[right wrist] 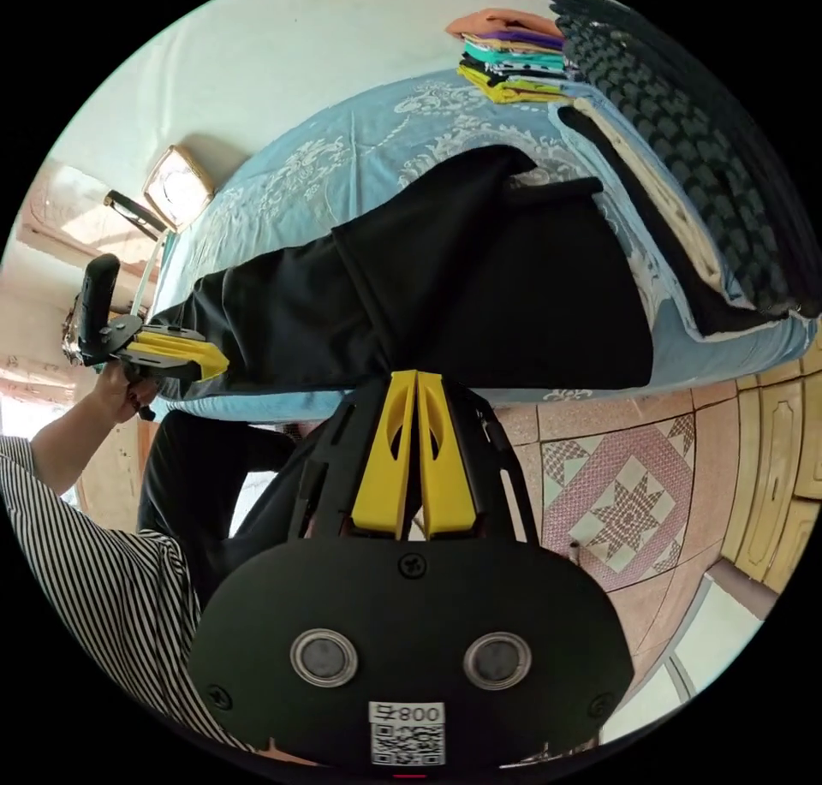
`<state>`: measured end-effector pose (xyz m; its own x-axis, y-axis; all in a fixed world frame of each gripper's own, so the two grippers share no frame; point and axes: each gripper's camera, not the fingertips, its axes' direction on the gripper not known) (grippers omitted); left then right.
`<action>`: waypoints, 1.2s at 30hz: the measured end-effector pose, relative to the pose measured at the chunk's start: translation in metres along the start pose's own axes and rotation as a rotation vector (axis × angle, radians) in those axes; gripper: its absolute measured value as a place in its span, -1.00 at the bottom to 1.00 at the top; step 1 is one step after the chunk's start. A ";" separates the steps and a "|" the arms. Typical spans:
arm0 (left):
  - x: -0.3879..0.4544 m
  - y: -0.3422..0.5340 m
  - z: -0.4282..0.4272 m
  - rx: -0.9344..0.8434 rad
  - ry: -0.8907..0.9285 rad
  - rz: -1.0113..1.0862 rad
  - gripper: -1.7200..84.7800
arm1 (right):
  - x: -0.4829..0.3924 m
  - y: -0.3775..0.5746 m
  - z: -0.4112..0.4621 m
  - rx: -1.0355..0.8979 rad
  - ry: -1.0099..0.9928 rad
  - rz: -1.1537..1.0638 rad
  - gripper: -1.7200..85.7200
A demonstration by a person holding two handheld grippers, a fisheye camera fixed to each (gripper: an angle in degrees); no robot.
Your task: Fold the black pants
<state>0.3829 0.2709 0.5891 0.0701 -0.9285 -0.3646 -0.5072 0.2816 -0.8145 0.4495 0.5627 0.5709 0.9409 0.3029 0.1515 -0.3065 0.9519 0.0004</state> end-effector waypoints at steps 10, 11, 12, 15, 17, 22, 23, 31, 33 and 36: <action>-0.058 -0.072 0.012 0.087 0.026 -0.095 -0.91 | -0.044 -0.043 0.039 0.059 0.126 -0.333 -0.76; -0.063 -0.079 0.015 0.092 0.033 -0.100 -0.91 | -0.045 -0.046 0.050 0.044 0.159 -0.352 -0.76; -0.068 -0.085 0.018 0.095 0.036 -0.106 -0.91 | -0.043 -0.047 0.060 0.025 0.177 -0.368 -0.76; -0.078 -0.100 0.027 0.089 0.039 -0.112 -0.92 | -0.030 -0.044 0.073 0.016 0.215 -0.360 -0.82; -0.083 -0.108 0.032 0.084 0.040 -0.114 -0.93 | -0.016 -0.039 0.071 0.032 0.208 -0.338 -0.86; -0.094 -0.133 0.041 0.101 0.053 -0.111 -0.93 | 0.029 -0.021 0.060 0.066 0.133 -0.265 -0.92; -0.095 -0.141 0.042 0.114 0.054 -0.102 -0.93 | 0.044 -0.015 0.052 0.096 0.101 -0.234 -0.93; -0.083 -0.232 0.061 0.147 0.045 0.061 -0.90 | 0.182 0.062 -0.010 0.340 -0.134 0.127 -0.94; -0.074 -0.270 0.075 0.124 0.022 0.119 -0.88 | 0.231 0.094 -0.014 0.399 -0.247 0.272 -0.94; -0.062 -0.317 0.094 0.093 -0.009 0.167 -0.85 | 0.289 0.131 -0.006 0.449 -0.383 0.448 -0.94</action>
<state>0.6204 0.2617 0.8271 0.0000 -0.8649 -0.5019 -0.4309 0.4529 -0.7805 0.6819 0.7747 0.6082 0.6208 0.5419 0.5665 -0.7558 0.6056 0.2490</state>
